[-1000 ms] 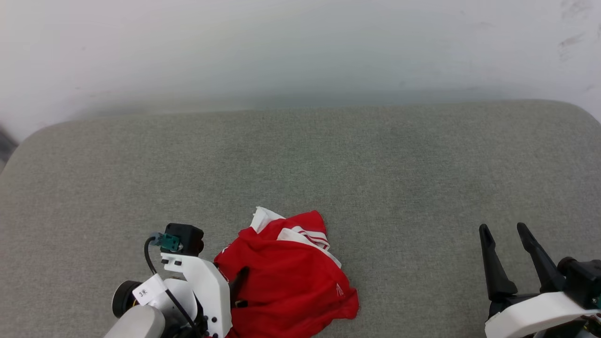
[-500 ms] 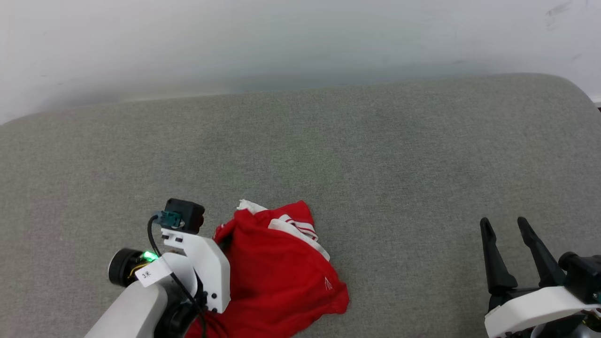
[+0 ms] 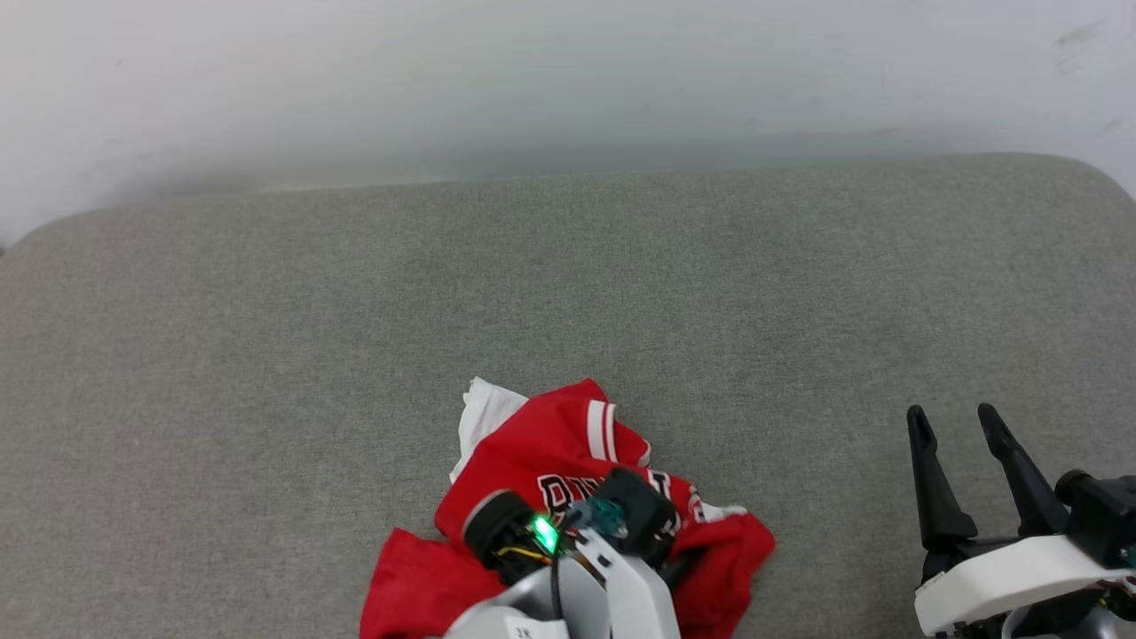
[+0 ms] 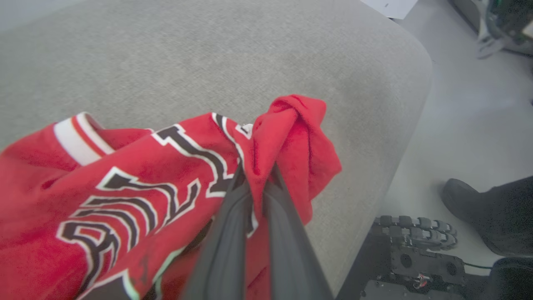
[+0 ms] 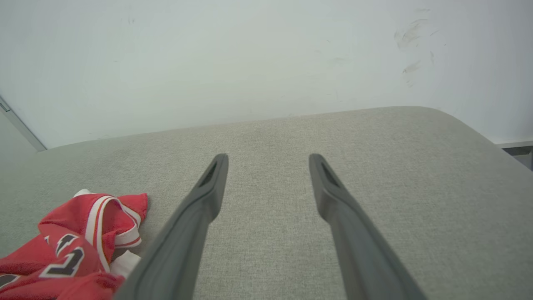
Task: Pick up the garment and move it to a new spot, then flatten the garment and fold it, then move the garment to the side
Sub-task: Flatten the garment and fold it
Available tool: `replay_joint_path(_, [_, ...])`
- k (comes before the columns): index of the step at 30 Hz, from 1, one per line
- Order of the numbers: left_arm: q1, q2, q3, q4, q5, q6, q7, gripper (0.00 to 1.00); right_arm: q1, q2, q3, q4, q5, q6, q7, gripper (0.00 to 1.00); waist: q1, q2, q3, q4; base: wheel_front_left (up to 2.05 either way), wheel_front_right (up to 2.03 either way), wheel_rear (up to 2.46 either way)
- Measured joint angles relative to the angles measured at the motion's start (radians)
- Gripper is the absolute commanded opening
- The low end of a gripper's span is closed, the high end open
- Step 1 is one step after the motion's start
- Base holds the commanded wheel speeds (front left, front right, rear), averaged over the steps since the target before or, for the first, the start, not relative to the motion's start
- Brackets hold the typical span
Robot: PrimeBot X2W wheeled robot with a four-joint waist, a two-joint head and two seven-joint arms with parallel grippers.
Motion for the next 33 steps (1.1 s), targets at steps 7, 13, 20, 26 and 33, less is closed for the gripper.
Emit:
replay_joint_path(7, [0.009, -0.1, -0.125, 0.129, -0.016, -0.06, -0.002, 0.0, -0.007, 0.0, 0.008, -0.011, -0.002, 0.0, 0.0, 1.0, 0.0, 0.0, 0.026, -0.006, 0.0, 0.0, 0.0])
replay_joint_path(13, [0.005, -0.122, -0.161, 0.194, -0.026, -0.077, -0.068, 1.0, -0.013, 0.0, 0.005, -0.02, -0.013, 0.0, -0.001, 1.0, 0.0, 0.0, 0.03, -0.01, 0.0, 0.0, 0.0])
replay_joint_path(20, [-0.018, -0.116, -0.102, 0.145, 0.018, -0.055, -0.273, 1.0, -0.009, 0.0, 0.0, -0.035, -0.015, 0.0, 0.001, 1.0, -0.0001, 0.0, -0.009, 0.004, 0.0, 0.0, 0.0])
replay_joint_path(26, [-0.018, -0.078, 0.009, 0.11, 0.022, 0.045, -0.362, 1.0, 0.007, 0.0, 0.001, -0.039, -0.016, 0.0, 0.01, 1.0, -0.0001, 0.0, -0.053, 0.013, 0.0, 0.0, 0.0])
replay_joint_path(33, [-0.029, -0.014, 0.15, 0.162, -0.087, 0.108, -0.266, 1.0, 0.016, 0.0, -0.001, -0.053, -0.016, 0.0, 0.018, 1.0, -0.0001, 0.0, -0.046, 0.005, 0.0, 0.0, 0.0])
